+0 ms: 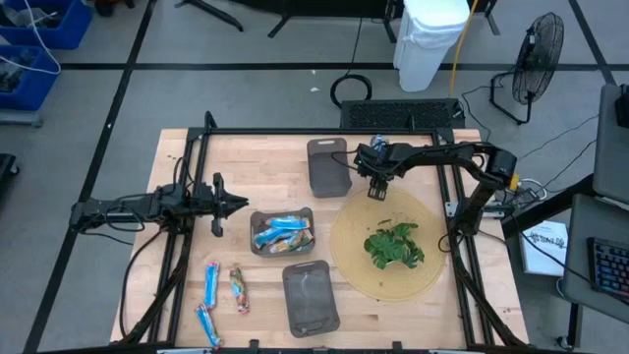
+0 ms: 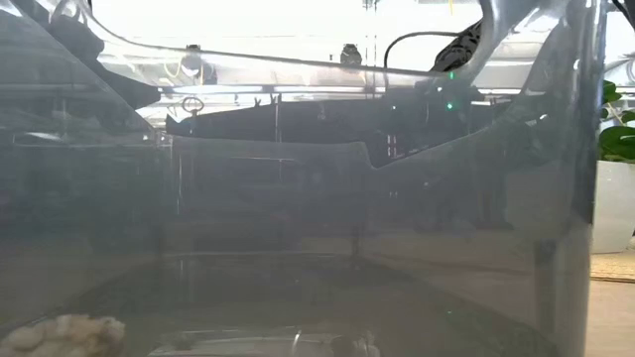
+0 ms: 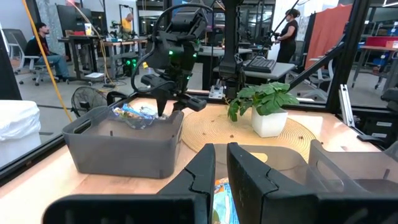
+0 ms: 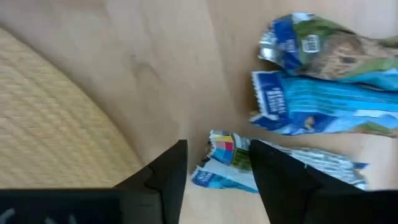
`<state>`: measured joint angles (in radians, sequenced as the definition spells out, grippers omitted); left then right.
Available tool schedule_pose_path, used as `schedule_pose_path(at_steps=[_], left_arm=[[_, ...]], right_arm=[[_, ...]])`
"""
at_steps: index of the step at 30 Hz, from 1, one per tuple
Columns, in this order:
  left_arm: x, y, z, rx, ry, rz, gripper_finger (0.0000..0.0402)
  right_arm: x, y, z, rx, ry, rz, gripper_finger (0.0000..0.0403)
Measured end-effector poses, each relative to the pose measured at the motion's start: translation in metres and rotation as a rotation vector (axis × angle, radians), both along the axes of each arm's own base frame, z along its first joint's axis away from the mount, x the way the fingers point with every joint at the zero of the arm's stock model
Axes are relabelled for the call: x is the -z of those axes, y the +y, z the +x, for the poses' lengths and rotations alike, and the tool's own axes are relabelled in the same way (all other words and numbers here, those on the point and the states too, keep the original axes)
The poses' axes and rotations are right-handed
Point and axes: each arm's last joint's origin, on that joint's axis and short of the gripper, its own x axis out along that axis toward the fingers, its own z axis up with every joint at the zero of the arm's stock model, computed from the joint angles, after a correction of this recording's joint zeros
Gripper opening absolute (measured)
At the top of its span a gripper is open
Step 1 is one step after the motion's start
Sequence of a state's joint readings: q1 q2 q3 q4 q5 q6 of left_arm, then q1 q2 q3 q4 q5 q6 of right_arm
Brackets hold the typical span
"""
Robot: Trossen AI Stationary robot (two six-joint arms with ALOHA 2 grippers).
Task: Pick and place Granola Bars by type
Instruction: Put the blue granola bar into the top black bin
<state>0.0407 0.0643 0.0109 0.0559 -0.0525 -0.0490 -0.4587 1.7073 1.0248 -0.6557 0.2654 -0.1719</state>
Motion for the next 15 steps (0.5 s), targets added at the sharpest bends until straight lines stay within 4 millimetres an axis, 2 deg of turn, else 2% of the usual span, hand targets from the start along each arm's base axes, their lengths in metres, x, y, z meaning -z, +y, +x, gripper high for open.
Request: schedule_pose_path(at_steps=[5,11,15], left_arm=[[0.0000,0.0000,0.0000,0.000,0.000,0.000,0.0047],[0.0000,0.0000,0.0000,0.000,0.000,0.000,0.0047],[0.0000,0.0000,0.0000,0.000,0.000,0.000,0.0047]], right_arm=[[0.0006,0.0012,-0.0020,0.001,0.021,0.014,0.0122],[0.0004,0.0018,-0.0020,-0.004,0.022,0.017,0.0018],[0.0005,0.0024,-0.0019,-0.016,0.018,0.036,0.0004]])
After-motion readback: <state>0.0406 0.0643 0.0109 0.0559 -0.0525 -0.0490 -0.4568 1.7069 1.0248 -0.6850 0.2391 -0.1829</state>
